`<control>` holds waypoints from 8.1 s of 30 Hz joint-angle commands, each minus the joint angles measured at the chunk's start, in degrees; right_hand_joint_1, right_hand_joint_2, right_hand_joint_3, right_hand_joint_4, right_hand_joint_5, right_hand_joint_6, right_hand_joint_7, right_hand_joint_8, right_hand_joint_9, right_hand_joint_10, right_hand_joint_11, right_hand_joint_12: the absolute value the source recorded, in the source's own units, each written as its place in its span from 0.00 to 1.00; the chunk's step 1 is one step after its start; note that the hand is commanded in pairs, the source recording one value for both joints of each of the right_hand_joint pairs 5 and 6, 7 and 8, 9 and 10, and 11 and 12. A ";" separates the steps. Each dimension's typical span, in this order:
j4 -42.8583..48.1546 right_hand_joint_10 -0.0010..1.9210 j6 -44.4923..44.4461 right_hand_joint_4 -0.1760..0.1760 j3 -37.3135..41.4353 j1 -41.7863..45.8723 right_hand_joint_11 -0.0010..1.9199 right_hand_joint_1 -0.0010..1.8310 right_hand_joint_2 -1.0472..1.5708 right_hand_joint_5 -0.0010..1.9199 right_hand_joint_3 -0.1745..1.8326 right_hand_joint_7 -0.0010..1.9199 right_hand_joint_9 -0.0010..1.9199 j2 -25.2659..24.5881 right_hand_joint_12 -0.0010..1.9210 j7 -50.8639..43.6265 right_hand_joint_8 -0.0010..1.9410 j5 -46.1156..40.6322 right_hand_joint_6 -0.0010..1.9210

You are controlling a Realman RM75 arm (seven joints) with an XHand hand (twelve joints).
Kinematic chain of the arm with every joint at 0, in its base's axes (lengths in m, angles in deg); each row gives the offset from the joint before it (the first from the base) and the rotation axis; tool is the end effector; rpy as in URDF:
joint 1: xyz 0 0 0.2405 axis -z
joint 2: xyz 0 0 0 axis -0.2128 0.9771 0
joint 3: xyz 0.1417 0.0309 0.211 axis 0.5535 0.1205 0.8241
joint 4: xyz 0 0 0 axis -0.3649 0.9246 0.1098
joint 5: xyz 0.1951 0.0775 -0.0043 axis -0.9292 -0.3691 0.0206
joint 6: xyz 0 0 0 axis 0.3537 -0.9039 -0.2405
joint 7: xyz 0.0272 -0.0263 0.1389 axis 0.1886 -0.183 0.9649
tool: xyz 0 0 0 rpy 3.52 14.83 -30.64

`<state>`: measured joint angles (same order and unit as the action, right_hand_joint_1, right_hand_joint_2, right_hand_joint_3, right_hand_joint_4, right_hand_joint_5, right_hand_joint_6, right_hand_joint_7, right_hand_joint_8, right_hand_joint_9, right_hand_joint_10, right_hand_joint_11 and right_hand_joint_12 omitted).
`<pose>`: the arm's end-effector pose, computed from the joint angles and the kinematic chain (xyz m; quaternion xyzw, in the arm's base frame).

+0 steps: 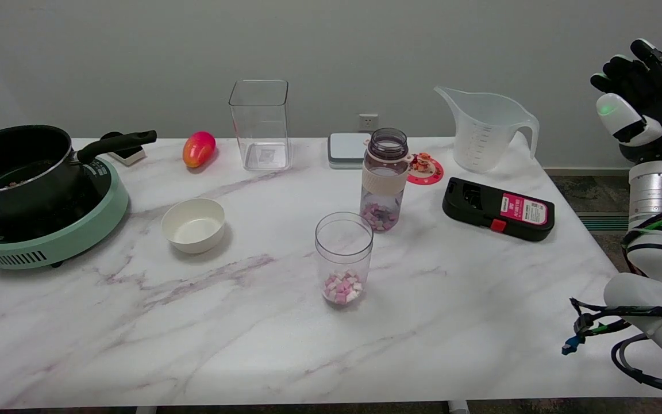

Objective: Pick up the measuring cup.

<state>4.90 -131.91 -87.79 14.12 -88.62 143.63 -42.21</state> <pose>-0.1974 -0.2710 0.5604 0.4388 -0.1967 0.7550 0.4458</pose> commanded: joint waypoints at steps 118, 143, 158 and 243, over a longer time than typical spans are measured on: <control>28.09 0.36 -1.61 0.50 -22.60 24.61 0.37 0.64 0.40 0.31 0.62 0.42 0.36 -10.96 0.37 -33.24 0.41 10.60 0.31; 12.93 0.35 -9.15 0.50 -27.16 20.15 0.36 0.68 0.24 0.21 0.68 0.32 0.35 -14.44 0.36 -32.52 0.32 12.55 0.21; 10.46 0.32 -7.61 0.50 -30.23 11.27 0.33 0.67 0.26 0.16 0.65 0.26 0.32 -18.13 0.33 -32.58 0.26 13.03 0.16; -8.41 0.27 -11.52 0.50 -37.11 2.26 0.27 0.68 0.32 0.08 0.73 0.24 0.27 -25.77 0.27 -14.47 0.24 23.34 0.08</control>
<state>-2.27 -143.50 -124.82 16.86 -114.30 126.99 -20.47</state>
